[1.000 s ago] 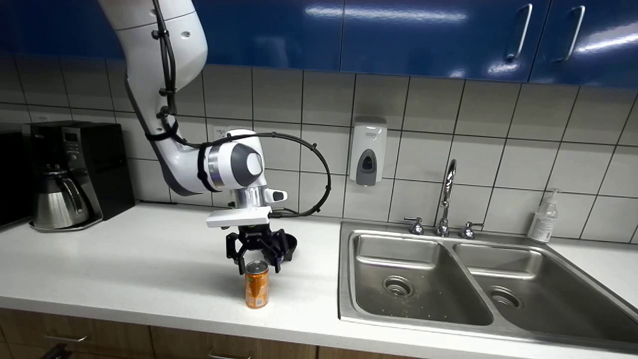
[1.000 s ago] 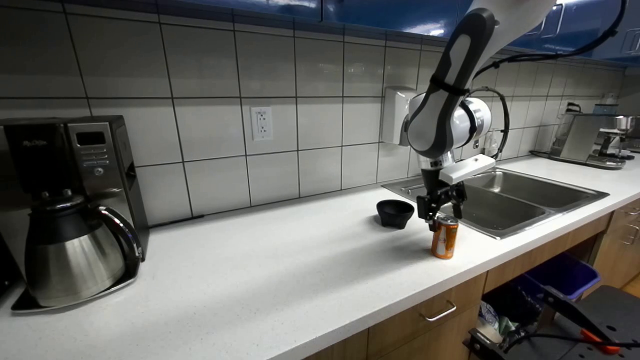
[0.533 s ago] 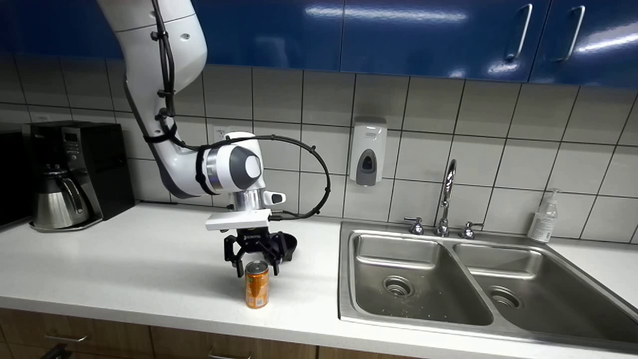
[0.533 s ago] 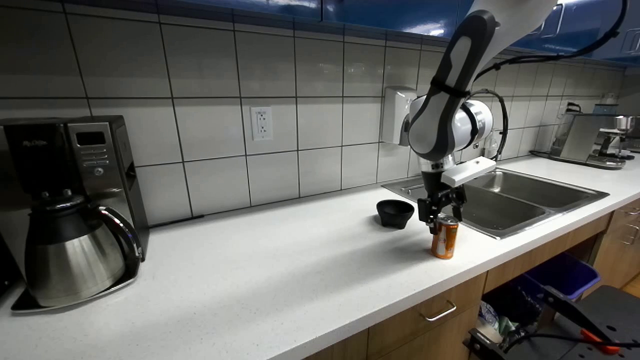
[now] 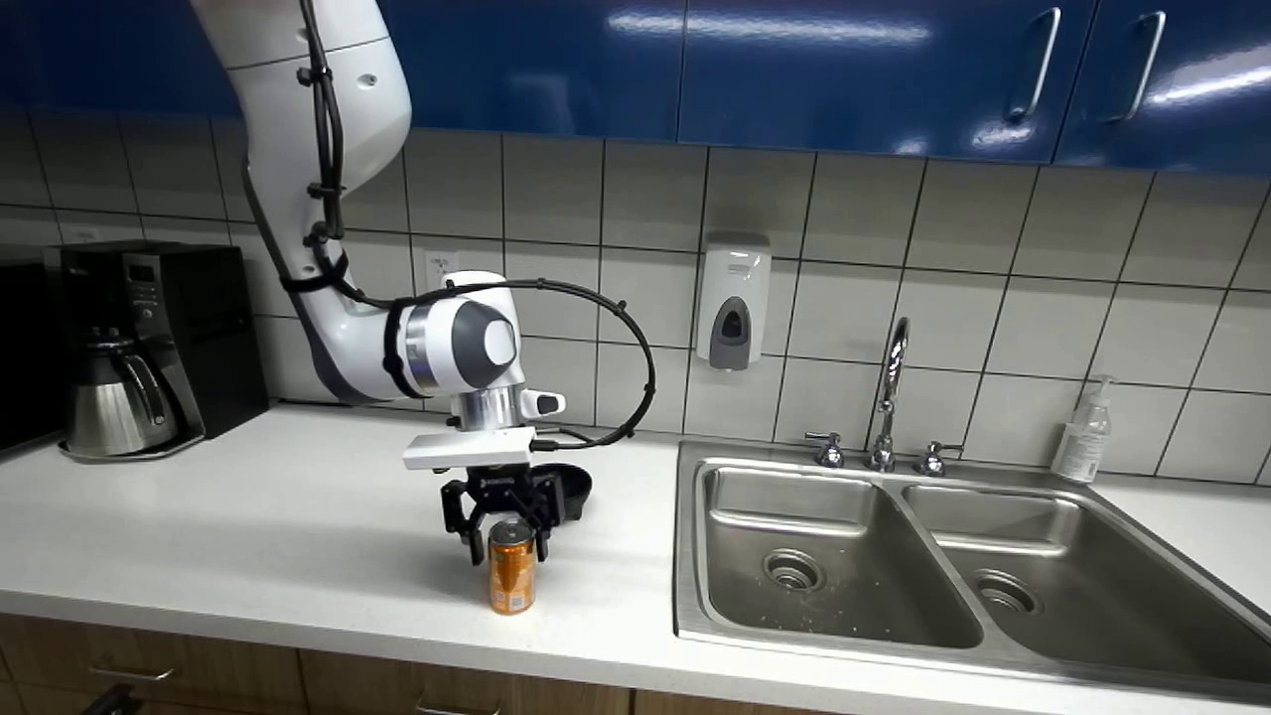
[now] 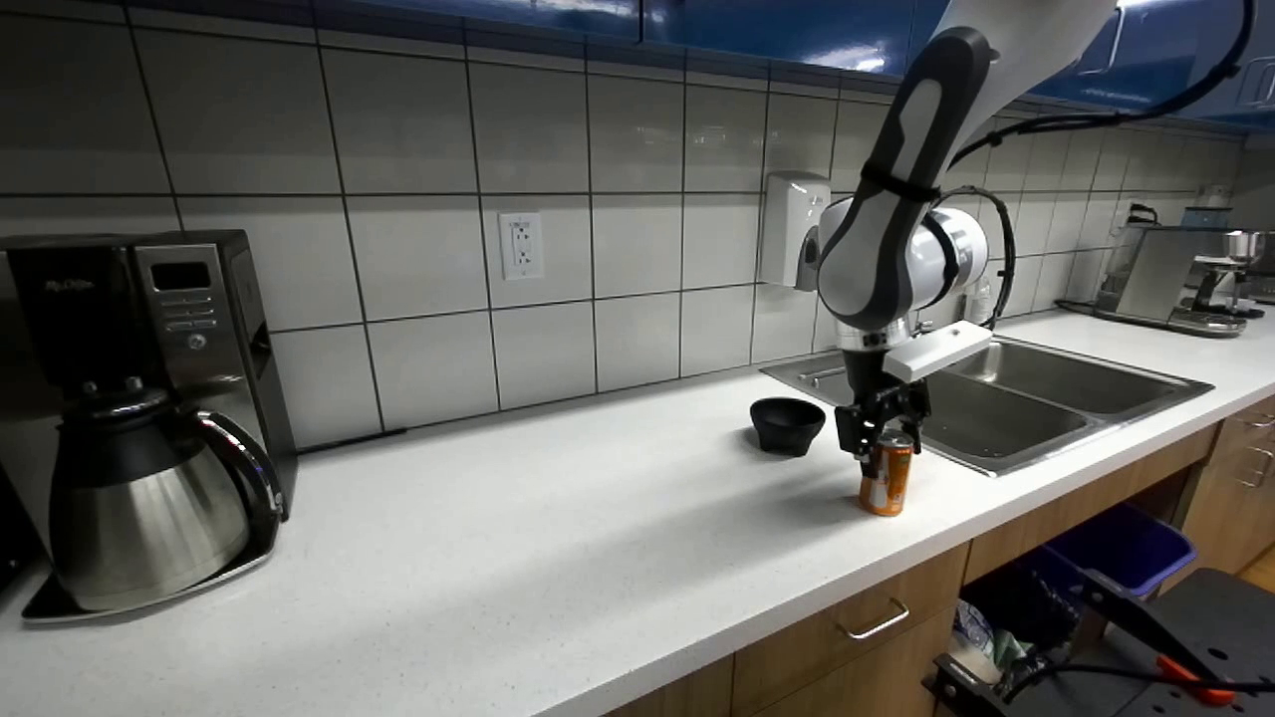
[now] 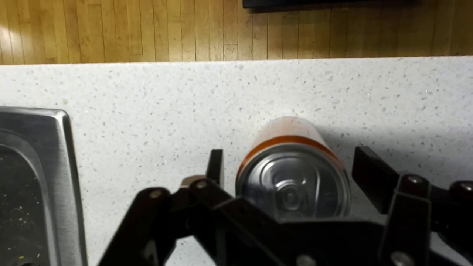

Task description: Place the orange can in the black bowl

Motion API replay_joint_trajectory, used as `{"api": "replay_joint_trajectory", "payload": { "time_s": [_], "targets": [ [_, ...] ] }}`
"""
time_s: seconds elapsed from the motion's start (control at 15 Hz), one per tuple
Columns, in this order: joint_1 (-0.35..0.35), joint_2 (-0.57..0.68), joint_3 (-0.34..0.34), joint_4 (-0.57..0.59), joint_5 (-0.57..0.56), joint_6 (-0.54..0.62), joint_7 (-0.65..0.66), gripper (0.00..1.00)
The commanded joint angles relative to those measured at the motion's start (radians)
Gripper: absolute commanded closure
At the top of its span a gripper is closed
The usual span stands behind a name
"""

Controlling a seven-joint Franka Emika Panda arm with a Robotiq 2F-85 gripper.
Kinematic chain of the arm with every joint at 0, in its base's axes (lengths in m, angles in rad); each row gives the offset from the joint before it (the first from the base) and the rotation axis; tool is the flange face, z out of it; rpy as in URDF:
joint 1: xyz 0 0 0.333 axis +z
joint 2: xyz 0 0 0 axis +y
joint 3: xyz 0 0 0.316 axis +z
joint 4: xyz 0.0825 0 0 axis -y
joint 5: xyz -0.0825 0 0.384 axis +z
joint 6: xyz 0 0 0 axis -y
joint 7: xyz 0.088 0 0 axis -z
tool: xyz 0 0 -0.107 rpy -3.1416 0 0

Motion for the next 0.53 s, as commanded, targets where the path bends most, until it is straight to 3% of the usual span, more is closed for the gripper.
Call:
{"api": "replay_joint_trajectory", "payload": {
  "time_s": [0.0,0.13,0.2,0.47],
  "targets": [
    [-0.009,-0.006,0.003,-0.017,0.008,0.033,-0.033,0.42],
    [-0.012,-0.007,0.005,-0.019,0.012,0.040,-0.038,0.58],
    [-0.014,-0.009,0.007,-0.018,0.015,0.036,-0.041,0.60],
    [-0.039,-0.046,0.016,-0.003,0.068,0.004,-0.057,0.60]
  ]
}}
